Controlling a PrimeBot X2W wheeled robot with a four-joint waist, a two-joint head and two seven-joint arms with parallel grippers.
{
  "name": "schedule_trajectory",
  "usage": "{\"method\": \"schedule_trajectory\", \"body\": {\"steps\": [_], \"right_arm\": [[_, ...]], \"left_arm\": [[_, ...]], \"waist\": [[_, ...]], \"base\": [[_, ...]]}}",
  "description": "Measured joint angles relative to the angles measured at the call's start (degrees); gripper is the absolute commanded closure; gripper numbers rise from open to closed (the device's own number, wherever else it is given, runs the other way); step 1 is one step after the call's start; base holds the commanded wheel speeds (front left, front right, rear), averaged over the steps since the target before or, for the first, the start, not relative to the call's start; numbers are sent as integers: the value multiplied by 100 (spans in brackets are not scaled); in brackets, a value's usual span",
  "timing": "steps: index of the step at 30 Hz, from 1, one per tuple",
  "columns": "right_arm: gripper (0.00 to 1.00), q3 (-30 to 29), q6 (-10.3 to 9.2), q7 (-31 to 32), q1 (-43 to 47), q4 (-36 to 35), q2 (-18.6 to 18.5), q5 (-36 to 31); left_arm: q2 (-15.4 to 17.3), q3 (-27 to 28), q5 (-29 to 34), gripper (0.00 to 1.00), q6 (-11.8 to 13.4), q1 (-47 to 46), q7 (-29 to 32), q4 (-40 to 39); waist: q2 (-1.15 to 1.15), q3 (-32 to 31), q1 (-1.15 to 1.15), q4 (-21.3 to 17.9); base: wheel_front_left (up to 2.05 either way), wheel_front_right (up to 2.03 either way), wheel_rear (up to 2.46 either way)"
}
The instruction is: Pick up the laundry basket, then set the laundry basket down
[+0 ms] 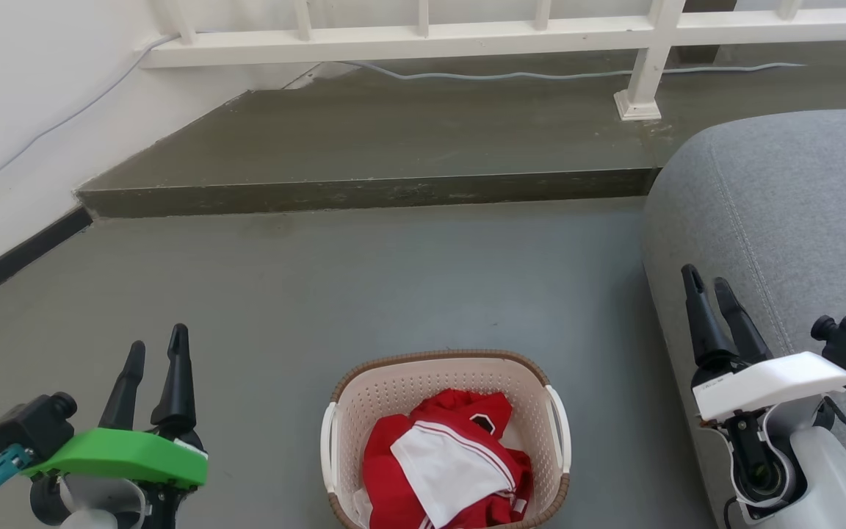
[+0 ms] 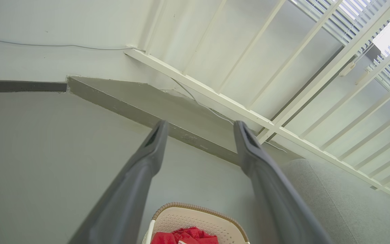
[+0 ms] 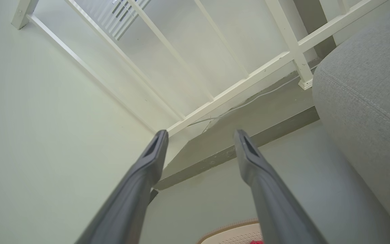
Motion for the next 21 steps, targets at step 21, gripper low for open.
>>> {"method": "schedule_trajectory", "body": {"steps": [21], "right_arm": [[0,74,-154,-410,-118,21,114,-1868]], "left_arm": [[-67,-149,1829,0,-1,-2,-412,-78]], "waist": [[0,54,0,-46]], "base": [[0,0,0]]}}
